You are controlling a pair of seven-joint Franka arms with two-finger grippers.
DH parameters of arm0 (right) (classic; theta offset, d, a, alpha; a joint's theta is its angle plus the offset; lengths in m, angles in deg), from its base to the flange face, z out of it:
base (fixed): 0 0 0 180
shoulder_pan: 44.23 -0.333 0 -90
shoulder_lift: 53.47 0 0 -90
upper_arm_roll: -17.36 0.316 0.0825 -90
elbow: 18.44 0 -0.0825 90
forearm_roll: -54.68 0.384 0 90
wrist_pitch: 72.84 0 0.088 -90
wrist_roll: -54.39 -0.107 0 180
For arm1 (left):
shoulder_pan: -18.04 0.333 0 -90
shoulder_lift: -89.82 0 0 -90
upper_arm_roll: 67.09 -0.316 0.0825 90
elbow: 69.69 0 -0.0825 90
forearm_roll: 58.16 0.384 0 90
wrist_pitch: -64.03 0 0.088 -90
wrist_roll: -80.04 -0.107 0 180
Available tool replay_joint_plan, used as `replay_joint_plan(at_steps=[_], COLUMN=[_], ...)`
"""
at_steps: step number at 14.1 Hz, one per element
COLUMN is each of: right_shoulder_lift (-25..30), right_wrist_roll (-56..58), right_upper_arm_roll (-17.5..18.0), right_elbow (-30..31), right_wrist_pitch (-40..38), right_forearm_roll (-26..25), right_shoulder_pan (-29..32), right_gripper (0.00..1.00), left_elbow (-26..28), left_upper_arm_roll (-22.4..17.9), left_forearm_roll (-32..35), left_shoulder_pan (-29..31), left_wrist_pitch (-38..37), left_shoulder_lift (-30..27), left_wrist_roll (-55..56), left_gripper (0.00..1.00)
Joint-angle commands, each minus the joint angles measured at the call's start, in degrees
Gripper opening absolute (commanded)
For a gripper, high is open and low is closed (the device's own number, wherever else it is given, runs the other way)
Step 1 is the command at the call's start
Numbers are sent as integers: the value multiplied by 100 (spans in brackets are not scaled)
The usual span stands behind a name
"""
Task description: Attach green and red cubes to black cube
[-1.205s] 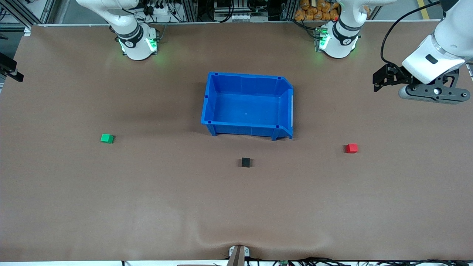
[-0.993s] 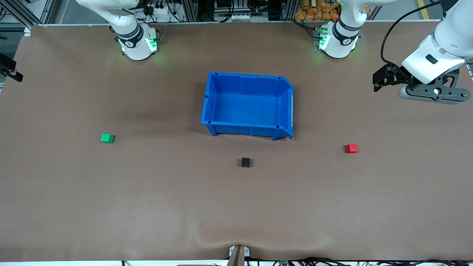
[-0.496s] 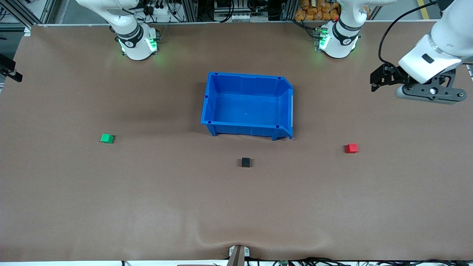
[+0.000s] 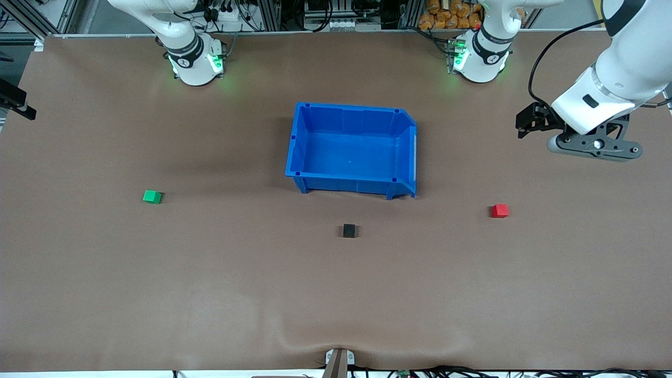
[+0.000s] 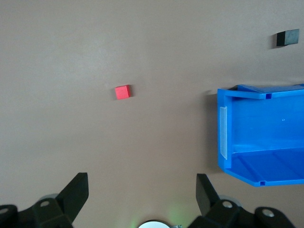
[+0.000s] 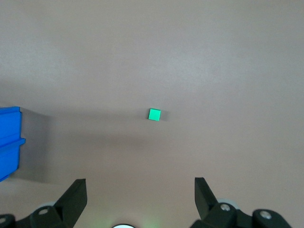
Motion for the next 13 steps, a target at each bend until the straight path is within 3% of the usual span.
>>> replay_joint_plan(at_steps=[1,13], right_shoulder_lift=[-95,-218], right_wrist_roll=[73,20], right_upper_arm_roll=[30,-85], right_elbow=[-49,-180], right_wrist_pitch=[11,-6], right_forearm_roll=[51,103], right_shoulder_pan=[38,99], right_gripper=[100,100], left_elbow=[-137,-120], left_upper_arm_roll=[16,34], left_forearm_roll=[7,-63], left_shoulder_pan=[47,3], left_wrist_pitch=[-2,-2], left_shoulder_lift=[123,264], left_wrist_roll=[34,51], left_gripper=[100,100])
